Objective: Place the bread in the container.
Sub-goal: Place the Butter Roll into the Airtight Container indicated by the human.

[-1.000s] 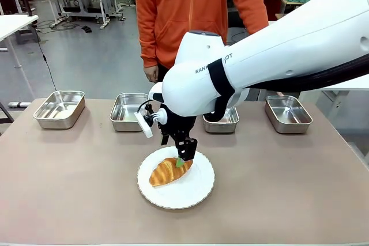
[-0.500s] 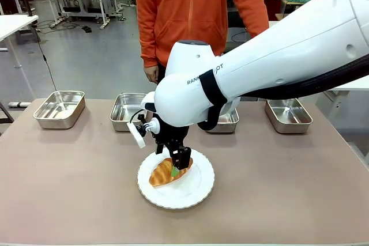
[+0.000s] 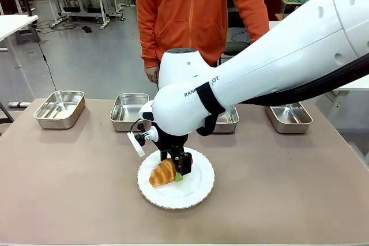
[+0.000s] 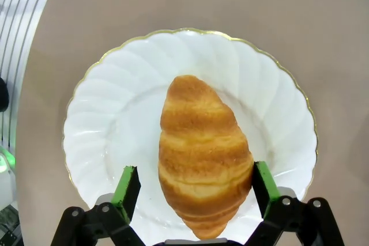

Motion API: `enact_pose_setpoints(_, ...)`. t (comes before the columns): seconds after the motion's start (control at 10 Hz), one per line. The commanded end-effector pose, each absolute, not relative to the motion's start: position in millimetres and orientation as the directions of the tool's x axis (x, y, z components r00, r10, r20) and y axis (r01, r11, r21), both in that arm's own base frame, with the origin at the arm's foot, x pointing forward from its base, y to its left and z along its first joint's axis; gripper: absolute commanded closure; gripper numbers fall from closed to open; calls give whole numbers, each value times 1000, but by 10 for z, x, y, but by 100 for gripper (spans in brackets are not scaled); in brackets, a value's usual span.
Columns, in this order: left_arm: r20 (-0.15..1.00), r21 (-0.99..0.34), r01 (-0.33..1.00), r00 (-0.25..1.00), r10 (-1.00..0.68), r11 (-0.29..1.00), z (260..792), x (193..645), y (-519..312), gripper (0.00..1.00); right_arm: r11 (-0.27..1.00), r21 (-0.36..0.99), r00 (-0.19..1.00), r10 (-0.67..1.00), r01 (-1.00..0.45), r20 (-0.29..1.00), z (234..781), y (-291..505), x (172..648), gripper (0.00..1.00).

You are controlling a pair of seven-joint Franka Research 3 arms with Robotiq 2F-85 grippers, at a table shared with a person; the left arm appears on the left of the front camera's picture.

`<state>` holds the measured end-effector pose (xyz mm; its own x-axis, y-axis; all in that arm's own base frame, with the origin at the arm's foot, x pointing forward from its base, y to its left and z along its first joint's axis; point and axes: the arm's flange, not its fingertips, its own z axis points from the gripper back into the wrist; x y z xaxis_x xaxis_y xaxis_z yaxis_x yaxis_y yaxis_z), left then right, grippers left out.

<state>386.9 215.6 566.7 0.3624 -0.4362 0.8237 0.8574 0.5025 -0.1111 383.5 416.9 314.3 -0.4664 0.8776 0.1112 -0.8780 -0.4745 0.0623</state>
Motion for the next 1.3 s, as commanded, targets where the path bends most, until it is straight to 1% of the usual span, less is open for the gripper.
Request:
enact_pose_setpoints(0.0,831,-98,862,346,-435,498,5678,3861,2152,0,-462,55,-457,886,-885,83,3094,4258,3836,0)
enact_pose_setpoints(0.4,831,-98,862,346,-435,498,5678,3861,2152,0,-459,79,-454,888,-885,79,3009,4227,3853,0)
enact_pose_setpoints(0.5,831,-98,862,346,-435,498,5678,3861,2152,0,-456,80,-451,890,-887,73,3011,4221,3857,20)
enact_pose_setpoints(0.6,831,-98,862,346,-435,498,5678,3861,2152,0,-441,88,-436,897,-893,75,3008,4202,3873,20)
enact_pose_setpoints(0.7,831,-98,862,346,-435,498,5678,3861,2152,0,-439,83,-433,898,-895,82,2997,4188,3889,40)
enact_pose_setpoints(0.8,831,-98,862,346,-435,498,5678,3861,2152,0,-436,80,-431,899,-896,76,3002,4187,3885,25)
enact_pose_setpoints(0.9,831,-98,862,346,-435,498,5678,3861,2152,0,-429,88,-424,903,-899,72,3005,4178,3895,59)
enact_pose_setpoints(1.0,831,-98,862,346,-435,498,5678,3861,2152,0,-429,112,-418,902,-896,110,3015,4167,3926,44)
enact_pose_setpoints(1.1,831,-98,862,346,-435,498,5678,3861,2152,0,-455,78,-446,888,-887,111,3041,4183,3903,44)
enact_pose_setpoints(1.2,831,-98,862,346,-435,498,5678,3861,2152,0,-455,78,-446,888,-887,111,3041,4183,3903,44)
